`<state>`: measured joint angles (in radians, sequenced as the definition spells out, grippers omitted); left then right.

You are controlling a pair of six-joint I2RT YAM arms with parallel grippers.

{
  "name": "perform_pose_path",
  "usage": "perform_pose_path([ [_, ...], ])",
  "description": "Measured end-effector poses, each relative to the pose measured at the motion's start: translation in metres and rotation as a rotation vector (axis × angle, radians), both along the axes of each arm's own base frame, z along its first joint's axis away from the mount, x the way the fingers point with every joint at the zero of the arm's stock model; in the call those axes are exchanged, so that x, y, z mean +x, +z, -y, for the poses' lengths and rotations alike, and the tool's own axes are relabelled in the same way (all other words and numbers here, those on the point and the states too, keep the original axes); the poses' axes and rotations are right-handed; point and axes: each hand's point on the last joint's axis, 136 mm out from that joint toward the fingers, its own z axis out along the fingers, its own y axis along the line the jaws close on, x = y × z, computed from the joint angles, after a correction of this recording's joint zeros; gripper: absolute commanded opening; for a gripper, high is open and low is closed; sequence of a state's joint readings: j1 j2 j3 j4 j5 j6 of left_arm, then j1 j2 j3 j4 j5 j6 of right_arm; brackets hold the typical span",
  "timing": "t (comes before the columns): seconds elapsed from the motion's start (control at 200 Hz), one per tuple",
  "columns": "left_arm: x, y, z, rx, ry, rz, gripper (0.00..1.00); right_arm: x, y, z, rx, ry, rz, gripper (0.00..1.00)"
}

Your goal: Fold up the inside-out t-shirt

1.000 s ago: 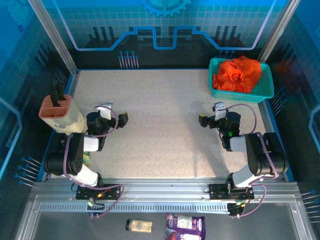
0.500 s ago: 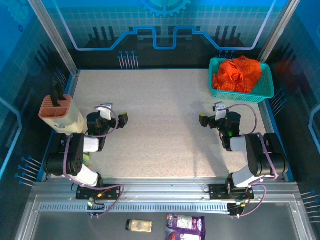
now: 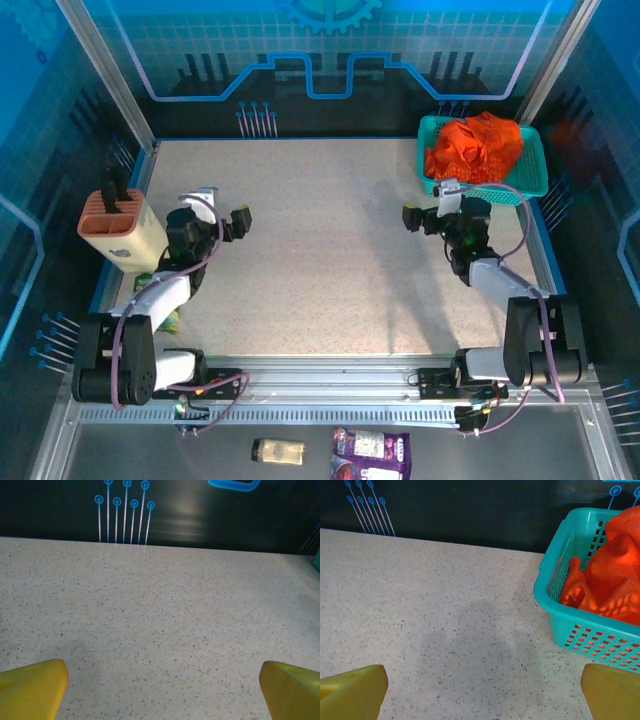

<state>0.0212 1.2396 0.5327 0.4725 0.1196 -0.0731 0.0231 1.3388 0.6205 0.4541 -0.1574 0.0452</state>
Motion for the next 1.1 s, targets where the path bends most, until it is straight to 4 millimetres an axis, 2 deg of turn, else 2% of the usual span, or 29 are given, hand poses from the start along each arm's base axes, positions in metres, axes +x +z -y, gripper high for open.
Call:
perform_pose_path([
  [0.185,0.001,0.018,-0.002,-0.08,0.041,-0.099,0.99,0.016,0.021,0.005,0.069,-0.058,-0.07,0.93],
  [0.325,-0.001,0.028,-0.002,-0.134,0.065,-0.17,0.99,0.047,0.04,0.021,0.108,-0.137,-0.13,0.83],
  [0.47,-0.006,0.029,0.002,-0.193,0.073,-0.244,0.99,0.079,0.042,0.045,0.121,-0.222,-0.217,0.73],
  [0.625,-0.016,0.019,0.009,-0.248,0.061,-0.326,0.99,0.11,0.029,0.075,0.127,-0.312,-0.316,0.7],
  [0.75,-0.024,0.011,0.015,-0.282,0.043,-0.379,0.99,0.134,0.011,0.096,0.117,-0.367,-0.398,0.7],
  [0.966,-0.035,0.007,0.027,-0.308,-0.002,-0.43,0.99,0.166,-0.02,0.119,0.091,-0.418,-0.493,0.68],
  [1.096,-0.04,0.01,0.031,-0.319,-0.017,-0.434,0.99,0.184,-0.029,0.127,0.065,-0.433,-0.514,0.65],
])
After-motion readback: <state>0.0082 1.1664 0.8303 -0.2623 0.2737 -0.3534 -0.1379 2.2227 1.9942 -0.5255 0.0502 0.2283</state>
